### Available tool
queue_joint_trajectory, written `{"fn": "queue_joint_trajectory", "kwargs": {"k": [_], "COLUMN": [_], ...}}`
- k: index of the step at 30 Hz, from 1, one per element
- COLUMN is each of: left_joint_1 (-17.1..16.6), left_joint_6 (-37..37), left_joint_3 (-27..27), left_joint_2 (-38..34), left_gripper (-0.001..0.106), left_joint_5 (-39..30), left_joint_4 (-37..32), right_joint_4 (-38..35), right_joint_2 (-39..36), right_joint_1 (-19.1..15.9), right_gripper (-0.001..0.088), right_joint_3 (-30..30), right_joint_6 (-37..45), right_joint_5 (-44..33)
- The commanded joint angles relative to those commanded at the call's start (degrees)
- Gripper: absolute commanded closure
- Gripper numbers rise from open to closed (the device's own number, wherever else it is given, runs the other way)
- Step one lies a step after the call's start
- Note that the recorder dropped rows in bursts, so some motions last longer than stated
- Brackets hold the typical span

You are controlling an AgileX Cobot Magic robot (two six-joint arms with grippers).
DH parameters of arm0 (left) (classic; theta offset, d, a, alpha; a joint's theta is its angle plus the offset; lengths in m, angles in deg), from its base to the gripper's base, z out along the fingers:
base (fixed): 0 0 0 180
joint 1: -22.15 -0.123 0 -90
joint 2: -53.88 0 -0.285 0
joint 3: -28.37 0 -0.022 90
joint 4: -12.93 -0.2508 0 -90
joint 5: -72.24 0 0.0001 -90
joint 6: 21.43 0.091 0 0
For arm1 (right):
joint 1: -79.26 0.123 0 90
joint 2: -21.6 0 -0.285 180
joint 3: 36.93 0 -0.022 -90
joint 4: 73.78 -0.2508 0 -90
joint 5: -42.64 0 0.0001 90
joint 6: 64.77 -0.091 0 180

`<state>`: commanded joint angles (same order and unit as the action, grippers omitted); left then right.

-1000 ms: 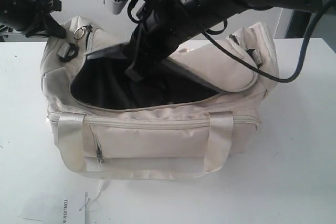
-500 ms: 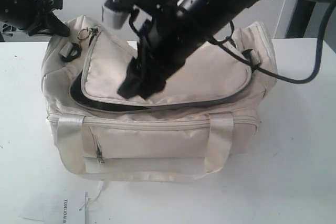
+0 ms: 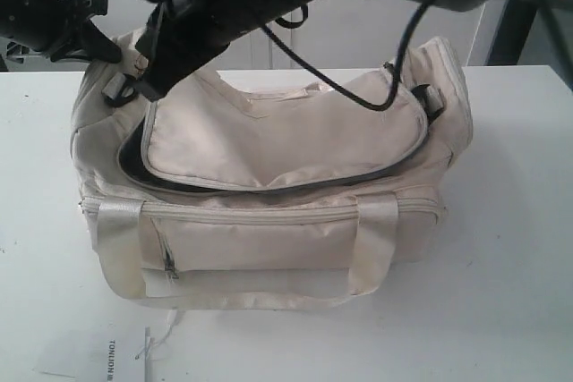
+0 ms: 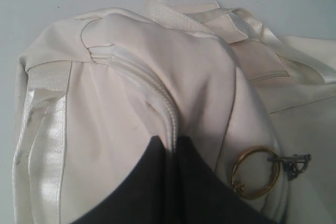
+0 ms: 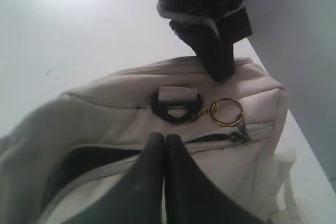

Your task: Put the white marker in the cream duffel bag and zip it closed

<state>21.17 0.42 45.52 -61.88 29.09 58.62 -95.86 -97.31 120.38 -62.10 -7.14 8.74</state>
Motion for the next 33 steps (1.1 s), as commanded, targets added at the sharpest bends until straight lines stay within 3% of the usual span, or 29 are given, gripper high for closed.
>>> {"fn": "queue_joint_trajectory", "kwargs": {"k": [2,6,8,12,17,24,33], "left_joint_1": [0.0,0.0,0.0,0.0,0.0,0.0,0.0], "left_joint_6": [0.0,0.0,0.0,0.0,0.0,0.0,0.0], "left_joint_3": [0.0,0.0,0.0,0.0,0.0,0.0,0.0], "left_joint_2": [0.0,0.0,0.0,0.0,0.0,0.0,0.0], "left_gripper": [0.105,0.105,0.105,0.105,0.105,0.105,0.105], "left_joint_5": [0.0,0.0,0.0,-0.1,-0.1,-0.1,-0.1], "left_joint_4": [0.0,0.0,0.0,0.0,0.2,0.2,0.4], "right_joint_4": [5.0,7.4,7.4,7.4,9.6,13.9,15.0], "right_joint_2": [-1.5,-4.0,-5.1,-7.0,-10.5,-14.7,-16.5], "right_joint_1": [0.7,1.8,2.2,2.4,2.1,1.1,0.4], "right_gripper": [0.0694,0.035,0.0286,0.0284,0.0284,0.0287,0.031], "right_joint_3": [-1.1,-2.9,-3.1,-3.4,-5.8,-11.4,-11.8], "right_joint_6": [-2.4,-2.4,-2.4,-1.2,-1.1,-1.3,-1.3], "right_joint_5": [1.6,4.7,7.9,14.4,15.5,10.6,11.7]}}
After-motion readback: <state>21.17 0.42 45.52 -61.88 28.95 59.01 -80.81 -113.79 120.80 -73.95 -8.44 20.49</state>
